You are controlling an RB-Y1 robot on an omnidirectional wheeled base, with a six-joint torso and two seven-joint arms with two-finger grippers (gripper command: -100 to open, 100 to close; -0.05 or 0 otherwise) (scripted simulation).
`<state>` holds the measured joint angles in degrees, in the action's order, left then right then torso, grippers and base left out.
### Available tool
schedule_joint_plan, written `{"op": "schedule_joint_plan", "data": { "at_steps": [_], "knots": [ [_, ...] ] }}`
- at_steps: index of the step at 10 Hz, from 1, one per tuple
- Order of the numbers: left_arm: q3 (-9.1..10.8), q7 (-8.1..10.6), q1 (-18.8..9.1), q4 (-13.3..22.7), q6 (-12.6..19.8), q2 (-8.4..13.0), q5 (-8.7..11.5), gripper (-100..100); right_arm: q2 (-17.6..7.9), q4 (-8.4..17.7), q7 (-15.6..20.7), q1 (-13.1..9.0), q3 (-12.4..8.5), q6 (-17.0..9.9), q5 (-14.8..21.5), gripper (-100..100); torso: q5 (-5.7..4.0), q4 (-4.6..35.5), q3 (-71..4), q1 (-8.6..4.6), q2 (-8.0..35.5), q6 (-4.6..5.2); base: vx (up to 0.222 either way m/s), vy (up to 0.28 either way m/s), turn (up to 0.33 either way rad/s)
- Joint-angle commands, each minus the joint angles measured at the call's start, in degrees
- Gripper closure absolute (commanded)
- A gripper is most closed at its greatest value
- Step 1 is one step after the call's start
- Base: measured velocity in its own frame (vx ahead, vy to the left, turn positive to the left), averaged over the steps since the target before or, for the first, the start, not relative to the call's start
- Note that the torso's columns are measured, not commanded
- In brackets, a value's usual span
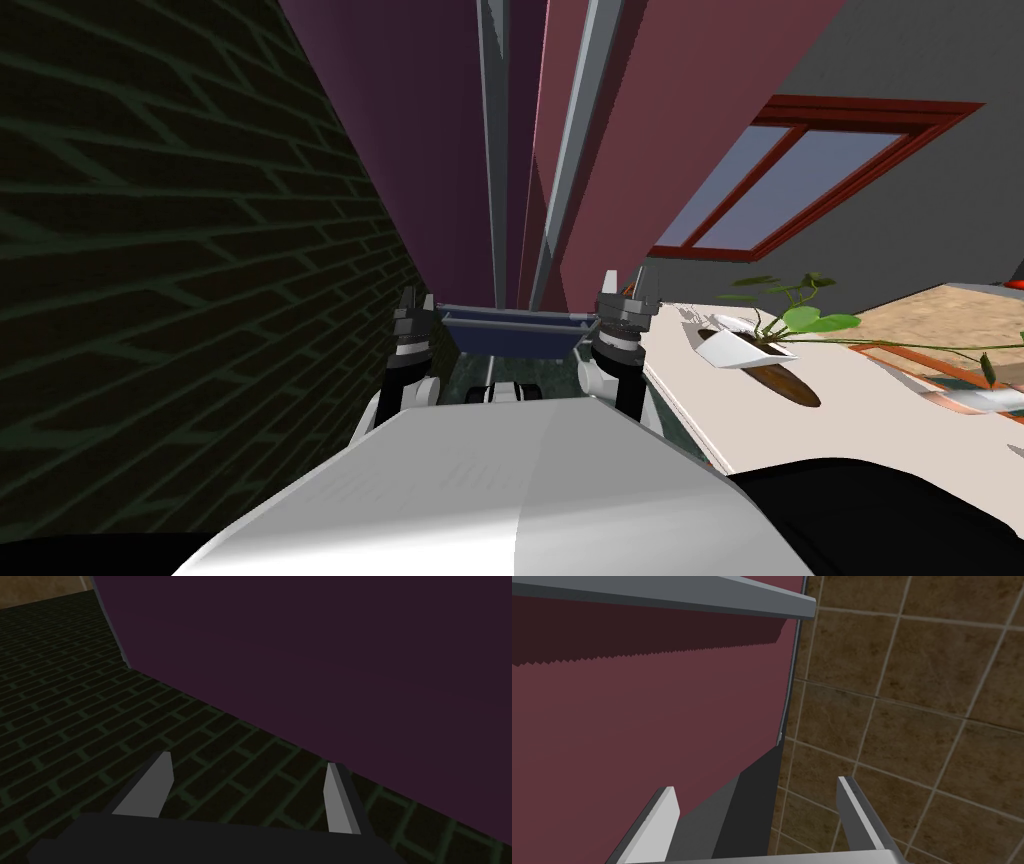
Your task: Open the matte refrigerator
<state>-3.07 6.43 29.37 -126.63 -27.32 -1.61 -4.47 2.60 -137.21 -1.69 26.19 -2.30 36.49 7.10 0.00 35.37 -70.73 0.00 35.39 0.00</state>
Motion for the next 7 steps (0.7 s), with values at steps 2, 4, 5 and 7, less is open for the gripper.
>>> {"op": "schedule_joint_plan", "data": {
  "at_steps": [2, 4, 5, 7],
  "knots": [
    [-0.14, -0.09, -0.15, 1.59, -0.89, 3.03, -0.06, -100, 0.0, 0.02, 0.0, 0.01, 0.0, 0.0, 0.0, 0, 0.01, 6.11, -12.42, 0.02, 6.13, 0.0, 0.02, 0.002, 0.009],
    [-0.35, -0.22, -0.35, 3.82, -2.2, 5.54, -0.16, -100, 0.0, 0.03, 0.0, 0.01, 0.0, 0.0, 0.0, 0, 0.01, 6.83, -13.82, 0.02, 6.78, 0.0, 0.033, 0.004, 0.014],
    [-0.48, -0.3, -0.47, 5.21, -3.03, 6.62, -0.21, -100, 0.0, 0.03, 0.0, 0.01, 0.0, 0.0, 0.0, 0, 0.0, 6.88, -13.87, 0.01, 6.82, 0.0, 0.047, 0.007, 0.014],
    [-0.79, -0.49, -0.75, 8.48, -5.0, 8.39, -0.36, -100, 0.0, 0.03, 0.0, 0.02, 0.0, 0.0, 0.0, 0, 0.0, 6.9, -13.86, 0.01, 6.86, 0.0, 0.059, 0.004, 0.021]
  ]
}}
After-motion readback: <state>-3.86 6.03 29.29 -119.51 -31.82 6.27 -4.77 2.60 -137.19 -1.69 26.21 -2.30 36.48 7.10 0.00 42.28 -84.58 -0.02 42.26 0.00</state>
